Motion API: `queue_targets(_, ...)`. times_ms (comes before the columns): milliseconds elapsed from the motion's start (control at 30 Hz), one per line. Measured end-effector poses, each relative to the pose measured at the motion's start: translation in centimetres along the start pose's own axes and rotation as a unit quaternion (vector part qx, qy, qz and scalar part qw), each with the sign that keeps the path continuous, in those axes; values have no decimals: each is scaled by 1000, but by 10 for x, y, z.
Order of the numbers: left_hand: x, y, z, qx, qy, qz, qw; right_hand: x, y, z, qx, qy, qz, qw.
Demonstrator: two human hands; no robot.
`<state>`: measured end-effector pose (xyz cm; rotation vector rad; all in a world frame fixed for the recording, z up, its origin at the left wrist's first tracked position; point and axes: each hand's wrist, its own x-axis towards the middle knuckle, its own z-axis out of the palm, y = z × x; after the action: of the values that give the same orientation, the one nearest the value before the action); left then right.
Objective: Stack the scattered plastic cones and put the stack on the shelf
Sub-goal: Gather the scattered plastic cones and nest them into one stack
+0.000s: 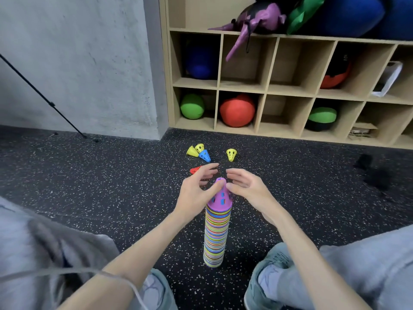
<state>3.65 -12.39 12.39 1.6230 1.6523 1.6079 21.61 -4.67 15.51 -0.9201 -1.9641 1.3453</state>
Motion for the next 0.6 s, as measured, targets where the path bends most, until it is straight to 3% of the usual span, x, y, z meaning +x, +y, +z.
queue_targets(133,14,-4,-18,143,-26,22,989,19,-15,-7,-81,14,-28,996)
queue_targets(200,25,-6,-30,258,-42,41,964,33,-22,-16,-136,35,-33,989)
queue_targets(333,53,-21,-44,389,-85,63,915,60,-30,-23,-220,87,-40,971)
queue_targets(467,83,-44,-38,469,-117,49,874,93,-17,-14,-345,71,-38,935)
queue_targets(600,105,-73,-22,494,-145,17,857,129,9,-2,-409,25,17,912)
